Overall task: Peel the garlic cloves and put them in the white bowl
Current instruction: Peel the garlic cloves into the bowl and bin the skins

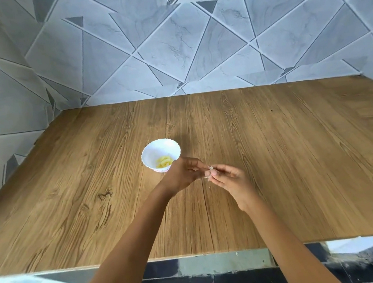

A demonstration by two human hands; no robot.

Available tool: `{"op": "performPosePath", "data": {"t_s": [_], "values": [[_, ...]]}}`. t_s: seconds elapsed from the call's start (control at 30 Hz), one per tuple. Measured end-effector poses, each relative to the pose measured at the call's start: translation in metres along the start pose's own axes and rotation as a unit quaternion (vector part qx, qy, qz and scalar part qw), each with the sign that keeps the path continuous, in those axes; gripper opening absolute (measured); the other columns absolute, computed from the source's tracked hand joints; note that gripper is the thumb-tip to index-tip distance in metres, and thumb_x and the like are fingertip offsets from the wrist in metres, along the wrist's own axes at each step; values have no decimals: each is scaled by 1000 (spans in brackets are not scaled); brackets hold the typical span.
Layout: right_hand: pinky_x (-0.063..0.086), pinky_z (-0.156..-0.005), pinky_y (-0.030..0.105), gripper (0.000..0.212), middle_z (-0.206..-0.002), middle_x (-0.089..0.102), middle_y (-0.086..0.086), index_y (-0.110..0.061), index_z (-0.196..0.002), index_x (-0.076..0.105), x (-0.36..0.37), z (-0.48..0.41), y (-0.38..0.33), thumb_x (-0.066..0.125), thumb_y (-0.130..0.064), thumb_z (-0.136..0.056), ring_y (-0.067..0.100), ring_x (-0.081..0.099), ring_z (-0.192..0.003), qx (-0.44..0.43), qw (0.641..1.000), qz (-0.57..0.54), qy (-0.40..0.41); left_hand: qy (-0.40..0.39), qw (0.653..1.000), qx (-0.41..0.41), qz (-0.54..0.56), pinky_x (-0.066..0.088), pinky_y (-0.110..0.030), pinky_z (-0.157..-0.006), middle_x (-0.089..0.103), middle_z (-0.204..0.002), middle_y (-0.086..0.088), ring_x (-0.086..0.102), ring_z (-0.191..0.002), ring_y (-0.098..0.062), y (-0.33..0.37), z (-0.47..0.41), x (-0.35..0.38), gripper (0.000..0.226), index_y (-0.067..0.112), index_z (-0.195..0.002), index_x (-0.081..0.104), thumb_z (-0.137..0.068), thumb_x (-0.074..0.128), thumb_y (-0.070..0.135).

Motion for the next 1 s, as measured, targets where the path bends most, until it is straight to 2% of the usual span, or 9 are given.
{"op": "performPosePath", "data": {"t_s": [0.13,0.2,0.27,0.5,0.67,0.77,0.83,0.9,1.0], "values": [[55,-76,18,21,-90,72,1,-11,-103,66,0,0,-1,63,-1,-85,10,70,-82,-18,1000,15,-6,3,999,-30,15,45,-12,-60,69,-81,-6,61,-68,-2,-1,0,2,11,0,-91,71,-82,71,7],[55,-76,18,24,-93,71,0,-9,-109,65,0,0,0,63,-2,-86,9,70,-85,-22,999,33,-14,3,998,-51,34,46,-14,-59,67,-79,-9,59,-70,-9,-3,2,2,4,7,-83,71,-83,69,3],[54,-76,18,25,-96,71,2,-6,-111,65,1,-1,1,63,-2,-86,10,70,-87,-18,999,44,-21,6,997,-67,42,47,-15,-61,65,-77,-9,58,-70,-10,-5,3,2,12,13,-79,70,-84,67,3],[56,-76,20,20,-91,72,4,-5,-105,67,5,-10,7,64,-2,-85,11,70,-80,32,999,27,-1,53,993,-104,-11,49,-31,-66,67,-76,-7,58,-71,-19,-15,0,-1,11,17,-79,68,-88,64,12],[54,-67,16,9,-83,69,5,-5,-92,66,19,-15,8,57,-1,-90,10,65,-72,107,990,-89,-19,78,985,-127,88,53,-18,-63,68,-82,-10,63,-71,-13,-15,5,-5,10,4,-95,66,-92,61,11],[54,-63,17,8,-82,68,8,-4,-89,65,21,-16,8,57,-1,-89,13,64,-73,139,981,-135,-26,65,979,-136,137,54,-20,-66,69,-83,-10,64,-75,-15,-15,7,-4,11,5,-95,66,-92,61,14],[54,-63,17,10,-82,67,7,-6,-90,66,20,-17,7,58,-1,-89,12,63,-71,125,988,-89,-22,85,980,-140,110,55,-25,-68,69,-81,-12,64,-73,-16,-15,7,-5,11,3,-95,66,-91,62,12],[53,-62,16,12,-80,67,4,-10,-91,68,15,-18,4,57,-3,-91,10,60,-68,80,997,12,13,137,982,-130,17,56,-34,-70,68,-74,-11,62,-66,-18,-15,6,-10,8,5,-88,67,-90,60,6],[49,-57,13,15,-80,65,1,-9,-99,69,-3,-23,-1,56,-6,-92,7,57,-64,24,990,126,57,197,967,-122,-110,54,-33,-71,66,-67,-4,60,-63,-15,-14,11,-24,13,7,-83,69,-88,57,5]]}}
Point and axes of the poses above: each hand's wrist, its own z-axis away from the middle knuckle, its own x-axis out of the palm, y = z × x, the point moved 6 cm from there along -z, towards the middle knuckle
